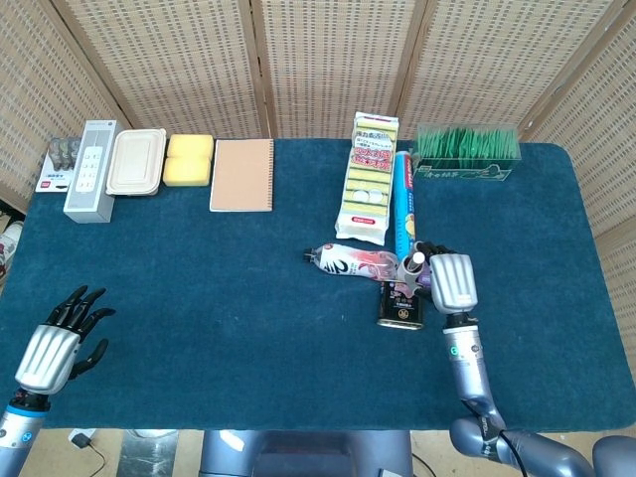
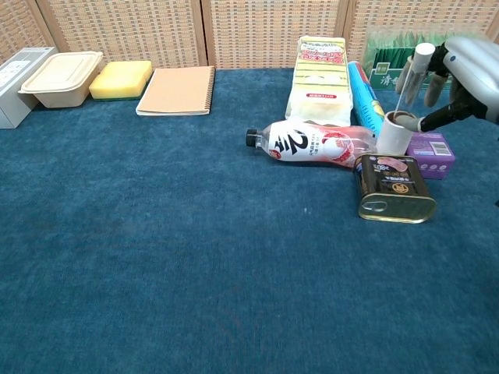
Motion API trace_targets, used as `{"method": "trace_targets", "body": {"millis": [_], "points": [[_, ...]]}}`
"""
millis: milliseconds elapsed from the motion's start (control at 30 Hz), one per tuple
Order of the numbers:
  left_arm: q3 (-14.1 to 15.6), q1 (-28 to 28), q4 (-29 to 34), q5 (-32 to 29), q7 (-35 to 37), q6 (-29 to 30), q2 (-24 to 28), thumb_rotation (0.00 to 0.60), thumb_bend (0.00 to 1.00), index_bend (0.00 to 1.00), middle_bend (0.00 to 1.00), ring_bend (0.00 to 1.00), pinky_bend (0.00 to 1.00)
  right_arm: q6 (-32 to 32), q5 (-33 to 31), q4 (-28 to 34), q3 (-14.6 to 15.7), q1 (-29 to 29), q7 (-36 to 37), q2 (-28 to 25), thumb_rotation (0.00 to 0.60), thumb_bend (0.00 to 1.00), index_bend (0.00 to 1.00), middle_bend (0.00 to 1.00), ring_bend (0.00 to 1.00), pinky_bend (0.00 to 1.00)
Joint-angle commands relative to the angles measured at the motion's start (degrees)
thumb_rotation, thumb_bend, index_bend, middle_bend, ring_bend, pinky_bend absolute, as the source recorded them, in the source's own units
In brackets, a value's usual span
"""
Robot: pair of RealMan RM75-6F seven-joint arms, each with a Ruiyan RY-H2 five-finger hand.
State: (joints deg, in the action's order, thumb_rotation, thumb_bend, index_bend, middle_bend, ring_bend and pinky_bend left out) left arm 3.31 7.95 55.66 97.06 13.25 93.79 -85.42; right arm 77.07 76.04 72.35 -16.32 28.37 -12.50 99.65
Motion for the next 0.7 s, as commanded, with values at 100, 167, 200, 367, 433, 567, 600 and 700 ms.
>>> {"method": "trace_targets", "body": {"millis": [100,167,200,367,433,567,600,700], "points": [[-0.03,0.00,-0.04,-0.05,0.01,-0.04,-0.03,0.600,0.36,0.29,0.14,0.05,0.22,-0.02,-0.15,0.03,-0.01,0.21,-0.31,0.08,0.600,0.32,0.48,0.52,0.56,0.66],[-0.03,0.00,-0.04,-0.06,0.05,-0.04,-0.04,0.600,0.35,0.29,0.14,0.05,0.22,-0.04,-0.21,0.06,0.01,0.27,-0.39,0.14,0.600,0.32,0.49,0.52,0.57,0.67],[-0.03,-0.01,-0.04,-0.07,0.06,-0.06,-0.05,0.600,0.36,0.29,0.14,0.05,0.22,-0.08,-0.23,0.09,0.05,0.31,-0.45,0.17,0.600,0.32,0.49,0.52,0.57,0.67],[-0.01,0.01,-0.08,-0.07,0.06,-0.13,-0.07,0.600,0.35,0.29,0.14,0.05,0.22,-0.26,-0.41,0.01,0.07,0.56,-0.68,0.42,0.600,0.32,0.50,0.53,0.58,0.67],[-0.05,0.02,-0.01,-0.09,0.12,-0.09,-0.01,0.600,0.36,0.29,0.14,0.04,0.22,-0.33,-0.46,-0.10,0.06,0.76,-1.02,0.60,0.600,0.32,0.51,0.54,0.59,0.67],[-0.09,0.05,0.10,-0.09,0.19,-0.07,0.07,0.600,0.36,0.29,0.14,0.05,0.22,-0.24,-0.46,-0.04,0.05,1.00,-1.63,0.75,0.600,0.32,0.52,0.55,0.60,0.68],[-0.08,0.05,0.12,-0.09,0.18,-0.09,0.07,0.600,0.36,0.29,0.14,0.05,0.22,-0.22,-0.46,-0.01,0.03,1.06,-1.76,0.77,0.600,0.32,0.52,0.55,0.61,0.68],[-0.05,0.07,0.16,-0.06,0.15,-0.15,0.07,0.600,0.36,0.29,0.14,0.05,0.22,-0.18,-0.48,0.17,-0.12,1.32,-2.21,0.82,0.600,0.33,0.52,0.56,0.62,0.71]]}}
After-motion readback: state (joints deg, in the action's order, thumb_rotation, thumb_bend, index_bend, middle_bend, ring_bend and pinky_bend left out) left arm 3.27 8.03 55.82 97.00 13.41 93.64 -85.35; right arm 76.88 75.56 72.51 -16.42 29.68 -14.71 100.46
